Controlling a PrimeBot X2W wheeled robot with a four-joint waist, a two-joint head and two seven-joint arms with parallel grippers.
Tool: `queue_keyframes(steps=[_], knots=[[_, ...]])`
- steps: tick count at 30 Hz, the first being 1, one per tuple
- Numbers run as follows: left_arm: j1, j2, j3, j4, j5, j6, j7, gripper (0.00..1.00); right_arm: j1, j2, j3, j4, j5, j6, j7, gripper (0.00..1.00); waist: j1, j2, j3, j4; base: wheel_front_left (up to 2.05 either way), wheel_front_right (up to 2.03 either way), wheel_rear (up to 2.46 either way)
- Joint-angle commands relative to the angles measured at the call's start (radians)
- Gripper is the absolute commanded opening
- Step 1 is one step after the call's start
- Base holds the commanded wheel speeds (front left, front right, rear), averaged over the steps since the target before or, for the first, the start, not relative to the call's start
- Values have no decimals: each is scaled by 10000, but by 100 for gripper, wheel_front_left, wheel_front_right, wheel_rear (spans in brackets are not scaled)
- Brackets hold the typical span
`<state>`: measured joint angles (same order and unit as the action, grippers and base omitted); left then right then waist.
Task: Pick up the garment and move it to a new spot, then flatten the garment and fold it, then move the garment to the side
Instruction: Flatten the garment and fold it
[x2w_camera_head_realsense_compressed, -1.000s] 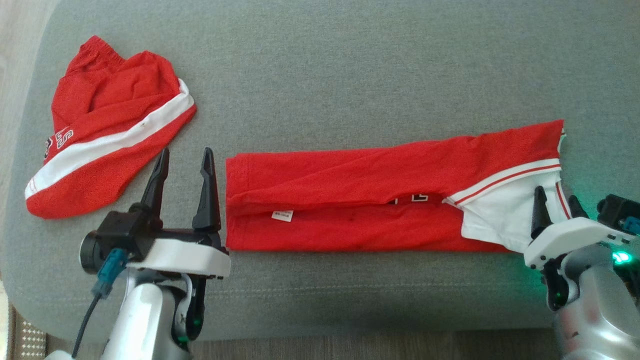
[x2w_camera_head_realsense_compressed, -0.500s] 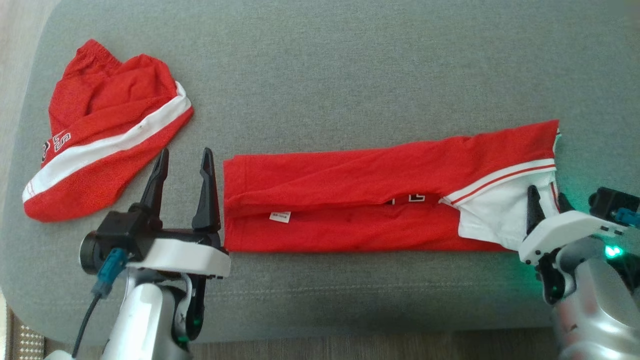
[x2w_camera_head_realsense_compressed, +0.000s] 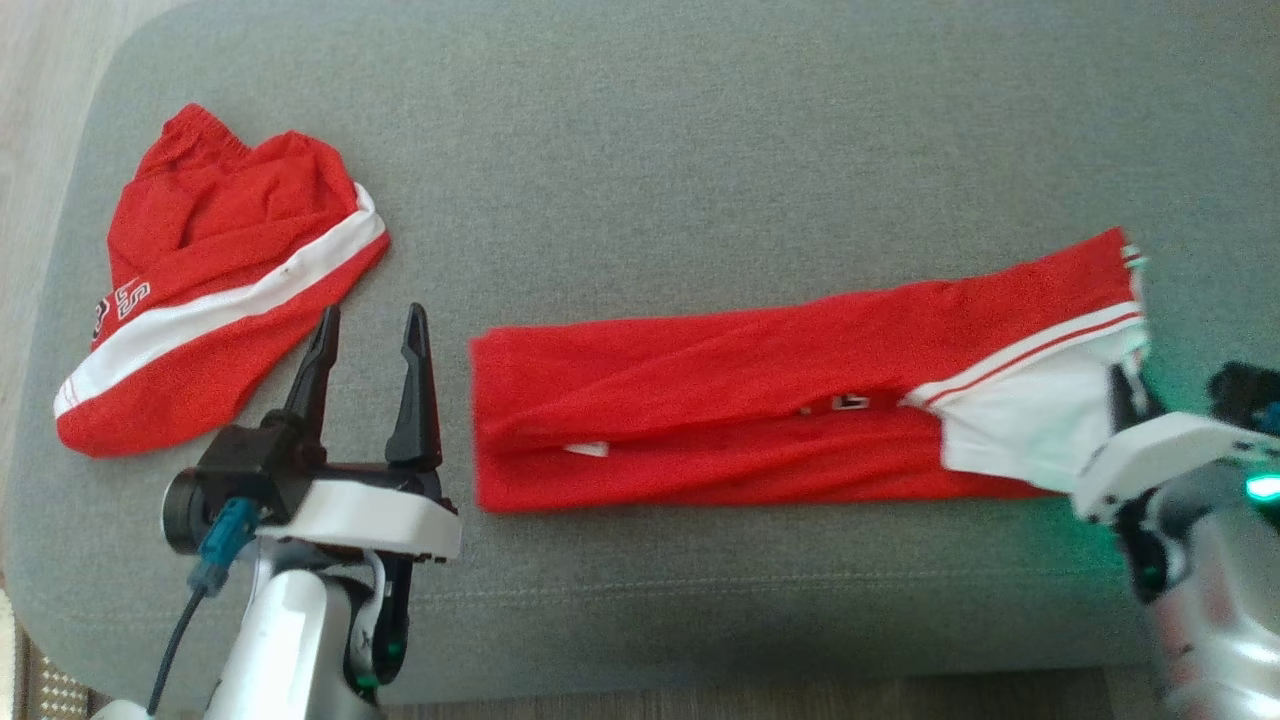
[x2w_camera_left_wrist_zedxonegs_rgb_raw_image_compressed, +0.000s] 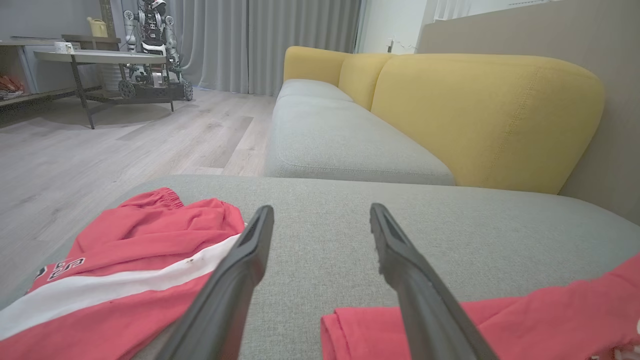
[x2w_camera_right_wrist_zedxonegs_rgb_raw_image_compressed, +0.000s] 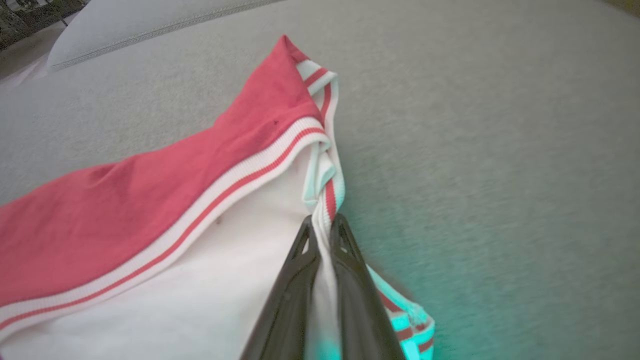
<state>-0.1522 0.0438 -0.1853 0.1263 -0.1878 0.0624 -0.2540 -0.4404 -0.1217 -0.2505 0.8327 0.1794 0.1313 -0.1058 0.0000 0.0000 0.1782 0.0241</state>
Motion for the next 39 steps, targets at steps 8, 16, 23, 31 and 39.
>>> queue_keyframes(steps=[8,16,23,31,39], knots=[[-176,64,166,-216,-172,109,-78,100,-659,-1322,-1143,-804,-1366,-6,444,0,0,0,-294,-34,0,0,0],[-75,64,156,-158,-290,178,-78,100,-718,-844,-479,-1427,-1852,-6,1181,0,0,0,-544,-61,0,0,0],[114,64,230,-144,-343,219,-78,100,-364,-50,867,-2848,-685,-6,2122,0,0,0,-893,-296,0,0,0],[143,64,159,-228,-376,261,-78,100,543,604,2589,-5449,1424,-6,3618,0,0,0,-941,-521,0,0,0],[49,64,78,-183,-431,251,-78,100,1285,710,4184,-6664,4219,-6,4086,0,0,0,-858,-417,0,0,0]])
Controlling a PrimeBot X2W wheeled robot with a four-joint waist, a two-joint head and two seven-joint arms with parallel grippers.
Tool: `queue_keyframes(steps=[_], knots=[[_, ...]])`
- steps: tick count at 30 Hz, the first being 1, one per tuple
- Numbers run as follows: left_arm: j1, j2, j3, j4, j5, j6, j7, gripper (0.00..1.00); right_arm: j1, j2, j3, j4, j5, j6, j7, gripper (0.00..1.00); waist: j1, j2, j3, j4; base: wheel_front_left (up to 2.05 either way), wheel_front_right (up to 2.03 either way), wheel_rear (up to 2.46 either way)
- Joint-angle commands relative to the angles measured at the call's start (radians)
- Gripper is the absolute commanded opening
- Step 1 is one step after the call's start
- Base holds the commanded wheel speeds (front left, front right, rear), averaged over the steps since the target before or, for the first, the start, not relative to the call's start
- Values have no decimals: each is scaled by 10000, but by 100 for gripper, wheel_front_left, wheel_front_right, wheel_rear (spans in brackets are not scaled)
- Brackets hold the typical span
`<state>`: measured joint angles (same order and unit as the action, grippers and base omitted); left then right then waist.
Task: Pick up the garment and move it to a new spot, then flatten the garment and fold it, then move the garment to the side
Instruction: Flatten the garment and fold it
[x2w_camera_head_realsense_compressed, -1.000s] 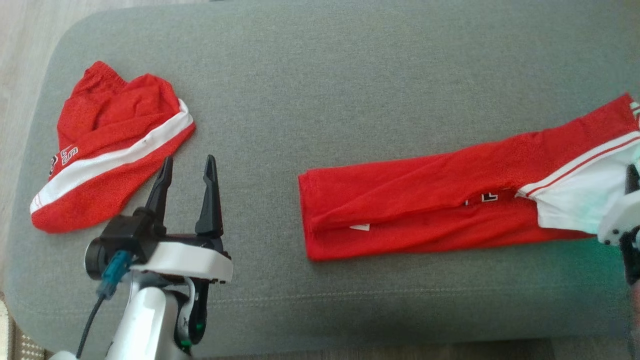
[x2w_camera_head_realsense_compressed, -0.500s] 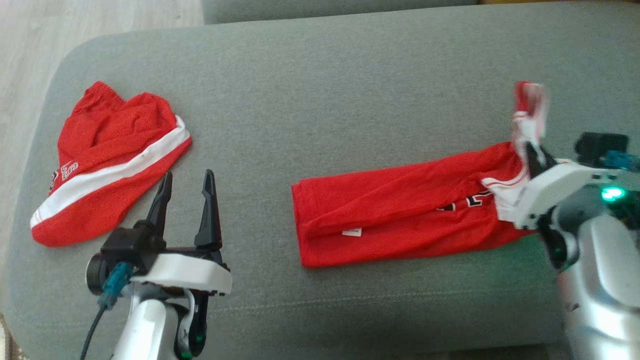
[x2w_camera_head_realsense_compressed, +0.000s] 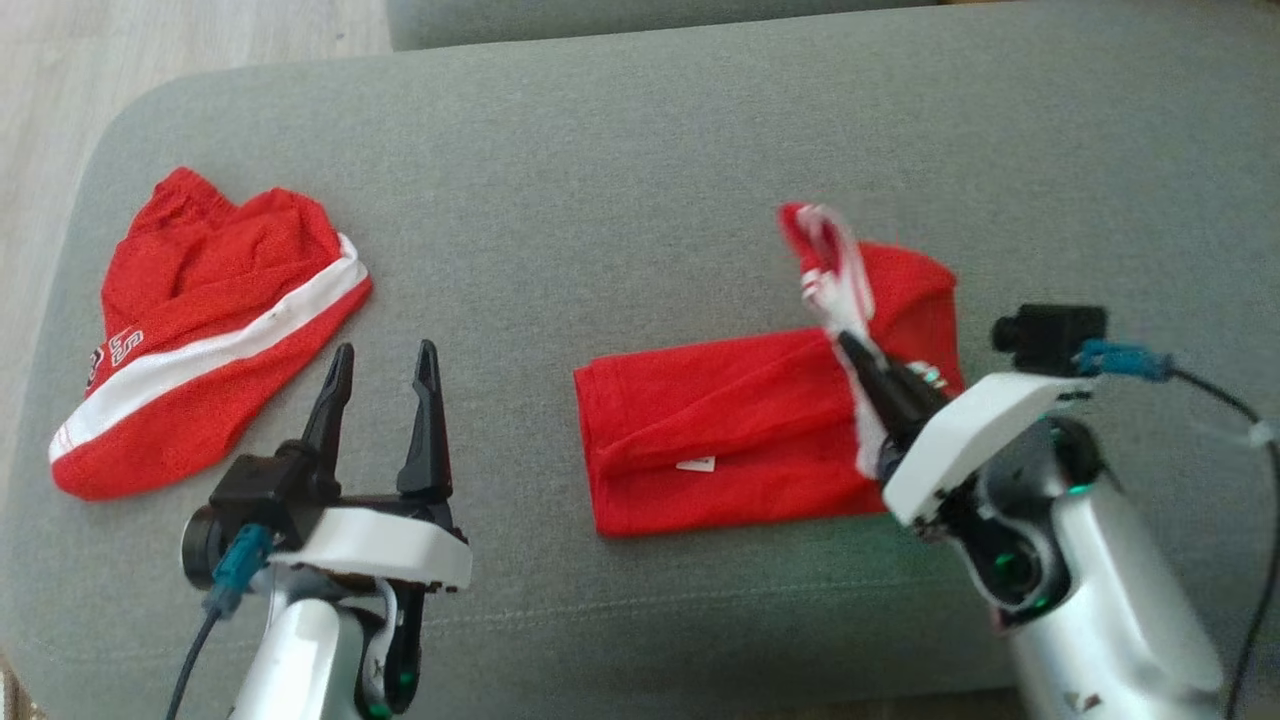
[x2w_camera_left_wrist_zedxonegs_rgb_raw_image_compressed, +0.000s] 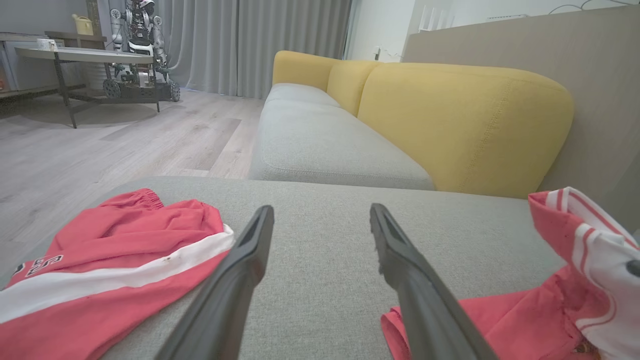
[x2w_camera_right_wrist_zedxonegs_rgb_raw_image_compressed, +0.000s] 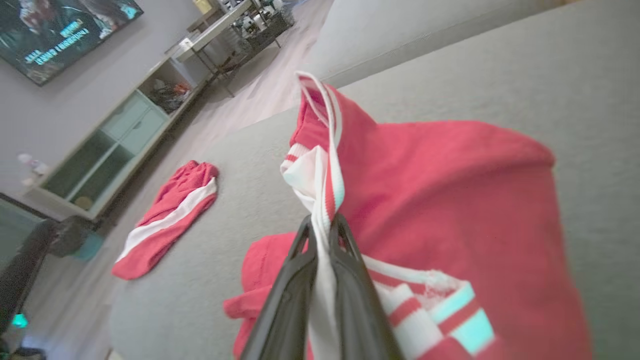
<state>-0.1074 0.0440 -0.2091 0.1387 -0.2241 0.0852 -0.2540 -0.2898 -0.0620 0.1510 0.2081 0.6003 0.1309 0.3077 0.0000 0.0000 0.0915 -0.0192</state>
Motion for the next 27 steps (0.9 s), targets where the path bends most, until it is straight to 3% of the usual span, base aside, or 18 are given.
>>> queue_keyframes(steps=[1,27], knots=[[-409,62,303,-305,-77,22,-78,100,-174,114,350,-412,286,-2,-114,0,0,0,23,46,0,0,0],[-589,62,11,-193,-259,63,-78,100,-1510,117,4193,3267,3518,-2,-3173,0,0,0,484,1132,0,0,0]])
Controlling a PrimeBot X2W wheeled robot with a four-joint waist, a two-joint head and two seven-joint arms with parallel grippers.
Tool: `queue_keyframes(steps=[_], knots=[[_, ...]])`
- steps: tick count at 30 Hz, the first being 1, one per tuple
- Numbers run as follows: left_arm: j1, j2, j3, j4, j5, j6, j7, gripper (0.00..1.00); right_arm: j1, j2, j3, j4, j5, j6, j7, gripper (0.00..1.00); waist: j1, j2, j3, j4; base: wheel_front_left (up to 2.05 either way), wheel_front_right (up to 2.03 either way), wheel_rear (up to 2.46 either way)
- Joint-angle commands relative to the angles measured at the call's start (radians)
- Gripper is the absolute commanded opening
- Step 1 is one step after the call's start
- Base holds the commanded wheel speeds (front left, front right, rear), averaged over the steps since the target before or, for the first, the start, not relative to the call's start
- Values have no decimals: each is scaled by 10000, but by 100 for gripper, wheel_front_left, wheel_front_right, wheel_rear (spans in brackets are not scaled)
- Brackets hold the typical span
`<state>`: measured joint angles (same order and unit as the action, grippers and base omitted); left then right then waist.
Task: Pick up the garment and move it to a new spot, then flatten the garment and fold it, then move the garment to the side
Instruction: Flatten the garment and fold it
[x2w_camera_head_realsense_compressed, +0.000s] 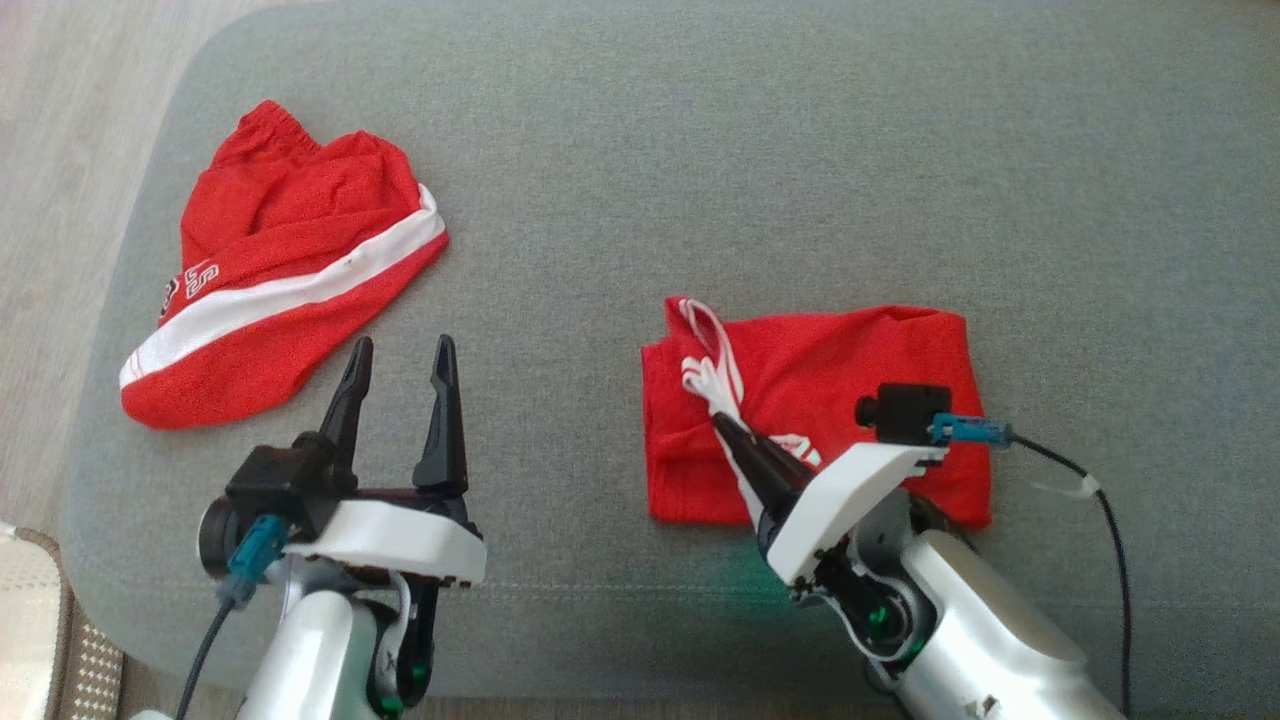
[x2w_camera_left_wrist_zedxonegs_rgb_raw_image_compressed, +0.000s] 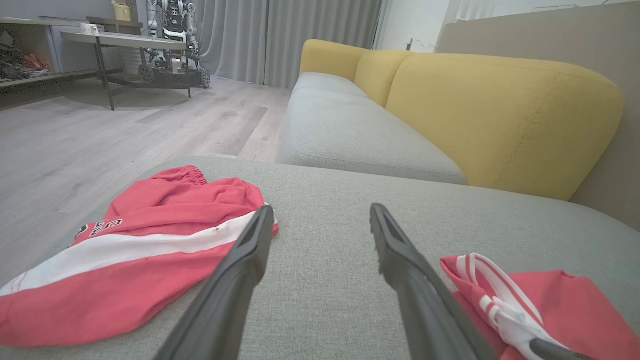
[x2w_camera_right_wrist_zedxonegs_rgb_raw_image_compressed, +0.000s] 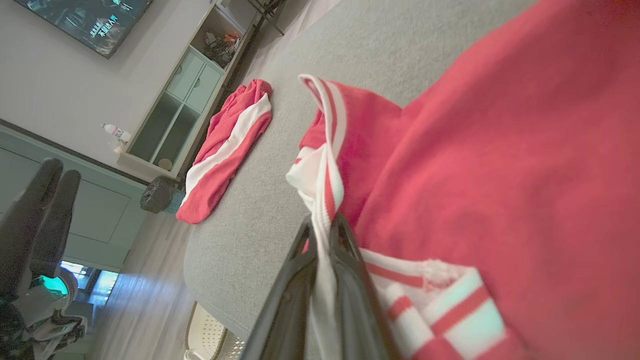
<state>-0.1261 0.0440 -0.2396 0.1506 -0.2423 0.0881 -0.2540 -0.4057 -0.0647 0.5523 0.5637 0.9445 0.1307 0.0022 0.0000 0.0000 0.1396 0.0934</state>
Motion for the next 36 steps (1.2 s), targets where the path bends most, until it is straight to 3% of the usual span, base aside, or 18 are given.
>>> queue_keyframes(steps=[1,2,3,4,10,13,16,20,23,27,30,36], knots=[[-407,62,318,-308,-75,33,-78,100,-401,144,346,-208,273,0,-184,0,0,0,6,18,0,0,0],[-413,62,325,-303,-74,32,-78,100,-457,144,495,-115,449,0,-255,0,0,0,6,22,0,0,0],[-417,62,336,-297,-72,36,-78,100,-527,144,619,-9,572,0,-357,35,0,0,4,18,0,0,0],[-417,62,346,-290,-66,42,-78,100,-594,144,700,100,708,0,-486,100,0,0,0,8,0,0,0],[-369,62,382,-254,-41,71,-78,100,-1146,144,861,530,1270,0,-1171,100,0,0,-58,-197,0,0,0],[-348,62,403,-241,-12,70,-78,100,-1465,144,691,724,983,0,-1482,100,0,0,-120,-362,0,0,0],[-351,62,445,-295,9,81,-78,100,-1870,-61,283,1074,-346,0,-1970,100,0,0,-145,-530,0,0,0],[-344,62,461,-385,15,76,-78,100,-1966,-803,-363,1043,-2528,0,-2390,100,0,0,-180,-713,0,0,0],[-314,62,468,-419,32,65,-78,100,-1571,-1276,-1067,794,-4058,0,-2535,100,0,0,-207,-814,0,0,0],[-271,62,504,-449,57,49,-78,100,-592,-1439,-2197,13,-5464,0,-2613,100,0,0,-243,-916,0,0,0],[-199,62,510,-443,80,13,-78,100,190,-1305,-3216,-765,-6436,0,-2632,100,0,0,-216,-992,0,0,0],[-23,62,491,-399,29,-27,-78,100,1496,-455,-4633,-2241,-7871,0,-2637,100,0,0,-176,-1093,0,0,0]])
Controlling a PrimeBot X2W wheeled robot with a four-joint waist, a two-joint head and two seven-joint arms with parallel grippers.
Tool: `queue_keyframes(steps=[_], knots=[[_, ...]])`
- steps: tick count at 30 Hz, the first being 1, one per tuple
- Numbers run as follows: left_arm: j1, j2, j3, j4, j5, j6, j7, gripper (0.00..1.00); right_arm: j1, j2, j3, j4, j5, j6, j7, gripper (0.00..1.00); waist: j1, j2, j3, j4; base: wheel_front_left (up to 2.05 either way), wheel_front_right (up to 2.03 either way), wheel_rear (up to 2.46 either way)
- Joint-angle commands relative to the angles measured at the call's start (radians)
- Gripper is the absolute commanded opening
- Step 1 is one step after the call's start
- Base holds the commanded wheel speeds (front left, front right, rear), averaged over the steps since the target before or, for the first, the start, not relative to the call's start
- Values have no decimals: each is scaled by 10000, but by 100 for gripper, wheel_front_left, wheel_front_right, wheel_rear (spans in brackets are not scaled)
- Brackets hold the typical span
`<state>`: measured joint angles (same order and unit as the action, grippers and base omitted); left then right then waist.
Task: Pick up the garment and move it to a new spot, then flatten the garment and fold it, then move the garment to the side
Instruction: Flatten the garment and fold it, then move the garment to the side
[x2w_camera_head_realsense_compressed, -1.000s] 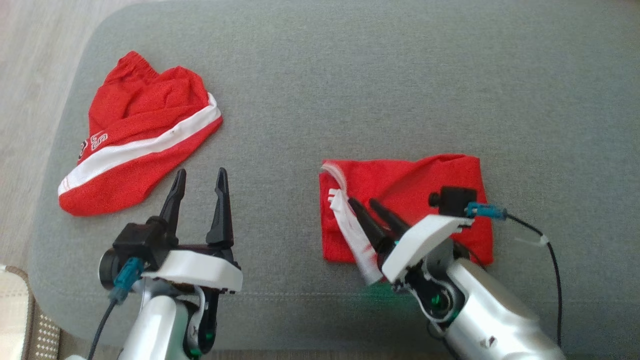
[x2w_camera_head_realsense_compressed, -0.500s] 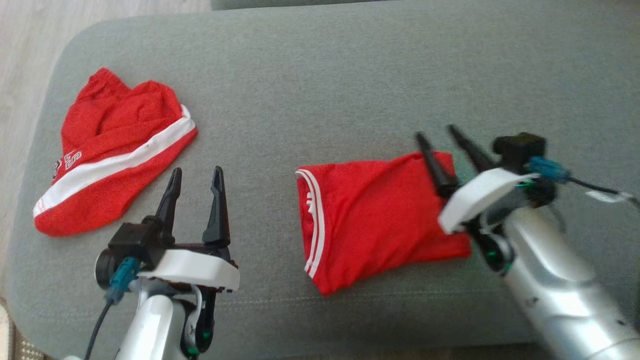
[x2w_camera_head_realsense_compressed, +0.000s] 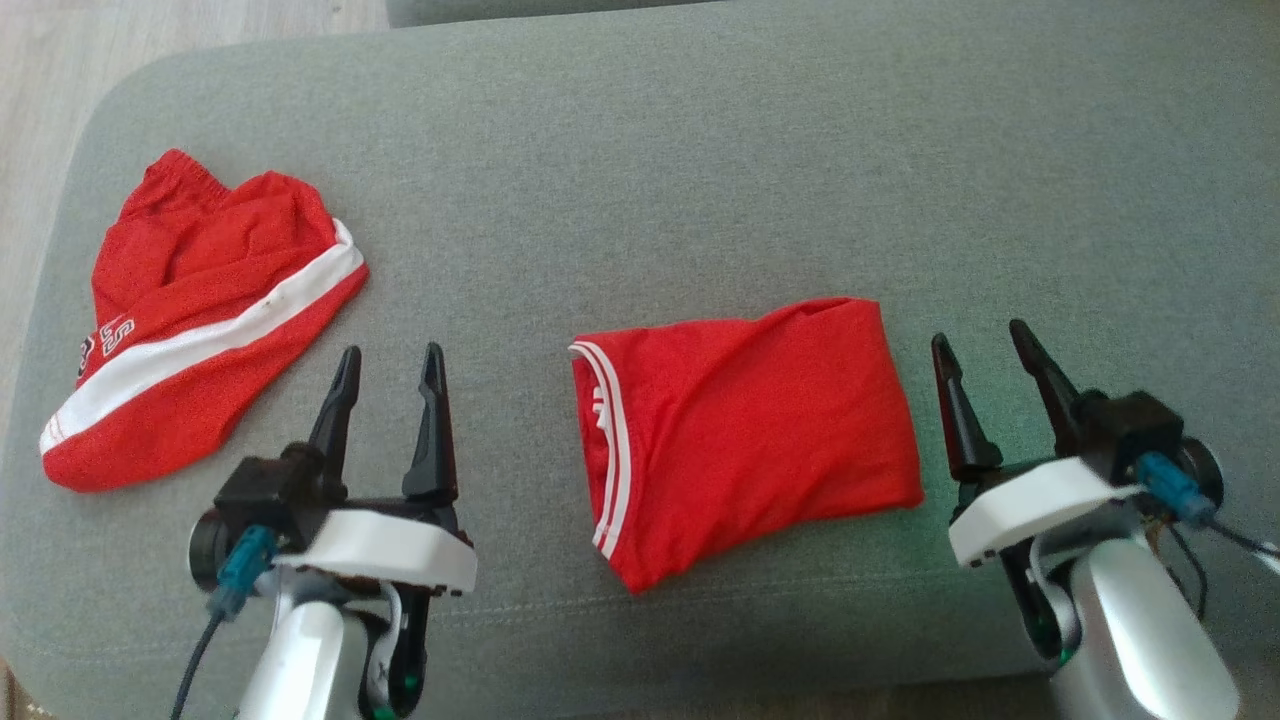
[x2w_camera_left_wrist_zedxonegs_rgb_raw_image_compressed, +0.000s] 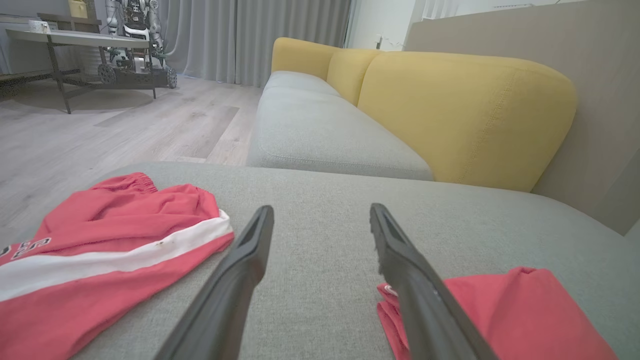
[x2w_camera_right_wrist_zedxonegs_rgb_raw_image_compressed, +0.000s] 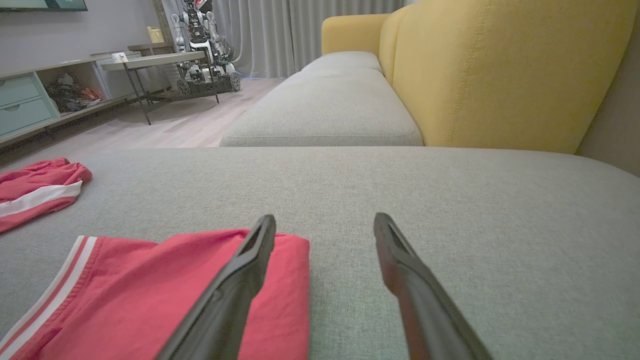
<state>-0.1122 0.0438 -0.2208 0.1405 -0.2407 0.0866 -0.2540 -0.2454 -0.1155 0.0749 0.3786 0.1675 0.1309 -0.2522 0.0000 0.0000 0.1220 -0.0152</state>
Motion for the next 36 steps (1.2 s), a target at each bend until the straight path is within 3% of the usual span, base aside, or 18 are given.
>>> queue_keyframes(steps=[1,20,36], knots=[[-97,64,261,-294,12,4,-78,100,106,240,-49,-664,-350,-2,-93,100,0,0,-5,-34,0,0,0],[-84,64,125,-205,-86,45,-78,100,397,614,-414,-849,-712,-2,-94,100,0,0,-73,32,0,0,0],[-324,64,43,-234,-93,20,-78,100,-542,651,423,1417,1244,-2,315,100,0,0,435,210,0,0,0]])
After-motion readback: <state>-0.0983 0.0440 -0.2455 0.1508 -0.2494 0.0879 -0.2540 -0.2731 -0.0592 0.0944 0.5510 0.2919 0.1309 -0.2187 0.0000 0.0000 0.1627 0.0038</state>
